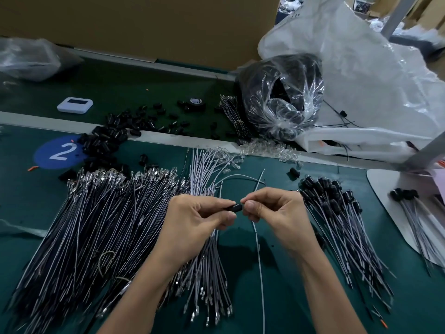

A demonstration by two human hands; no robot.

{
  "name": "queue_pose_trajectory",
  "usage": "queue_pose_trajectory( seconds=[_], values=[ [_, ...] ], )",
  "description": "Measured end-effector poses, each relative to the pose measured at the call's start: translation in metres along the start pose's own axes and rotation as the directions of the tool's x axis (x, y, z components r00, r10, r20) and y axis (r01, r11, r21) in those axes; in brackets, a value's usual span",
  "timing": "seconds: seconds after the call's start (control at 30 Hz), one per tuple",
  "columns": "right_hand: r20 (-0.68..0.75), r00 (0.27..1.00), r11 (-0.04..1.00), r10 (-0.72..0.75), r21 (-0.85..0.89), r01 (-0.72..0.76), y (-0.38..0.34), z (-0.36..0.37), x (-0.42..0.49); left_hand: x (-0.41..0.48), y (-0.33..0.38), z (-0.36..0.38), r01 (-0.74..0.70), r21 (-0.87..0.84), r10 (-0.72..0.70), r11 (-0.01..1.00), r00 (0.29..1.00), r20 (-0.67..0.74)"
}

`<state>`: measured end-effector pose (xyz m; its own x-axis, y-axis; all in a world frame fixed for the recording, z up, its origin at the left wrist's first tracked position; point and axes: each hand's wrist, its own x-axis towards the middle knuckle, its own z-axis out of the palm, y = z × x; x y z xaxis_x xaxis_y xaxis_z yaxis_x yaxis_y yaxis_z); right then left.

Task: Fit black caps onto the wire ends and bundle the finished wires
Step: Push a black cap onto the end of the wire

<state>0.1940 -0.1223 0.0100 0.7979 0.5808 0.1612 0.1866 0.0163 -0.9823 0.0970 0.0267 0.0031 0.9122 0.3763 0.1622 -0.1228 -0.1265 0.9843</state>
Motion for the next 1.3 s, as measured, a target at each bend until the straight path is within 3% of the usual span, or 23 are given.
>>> queue_pose_trajectory(
  seconds=[0.33,0.83,1.13,1.3],
  values=[
    [-0.033,0.998,0.994,-0.054,-0.097,0.051,-0.005,-0.004,-0.002,0.001,-0.001,0.006,-0.019,-0.007,0.019,1.0,1.0,-0.017],
    [-0.115,0.993,0.992,-0.025,-0.123,0.011,-0.002,-0.001,-0.003,-0.002,0.0,0.016,-0.012,-0.015,0.011,1.0,0.995,-0.1],
    [-0.052,0.997,0.987,-0.052,-0.157,0.044,-0.003,0.0,-0.003,-0.002,-0.002,0.014,-0.009,0.0,0.009,1.0,0.993,-0.121],
    [-0.041,0.996,0.995,-0.074,-0.073,0.071,-0.004,0.0,-0.002,-0.002,-0.003,0.015,0.014,-0.067,-0.019,0.998,0.997,-0.078]
  ],
)
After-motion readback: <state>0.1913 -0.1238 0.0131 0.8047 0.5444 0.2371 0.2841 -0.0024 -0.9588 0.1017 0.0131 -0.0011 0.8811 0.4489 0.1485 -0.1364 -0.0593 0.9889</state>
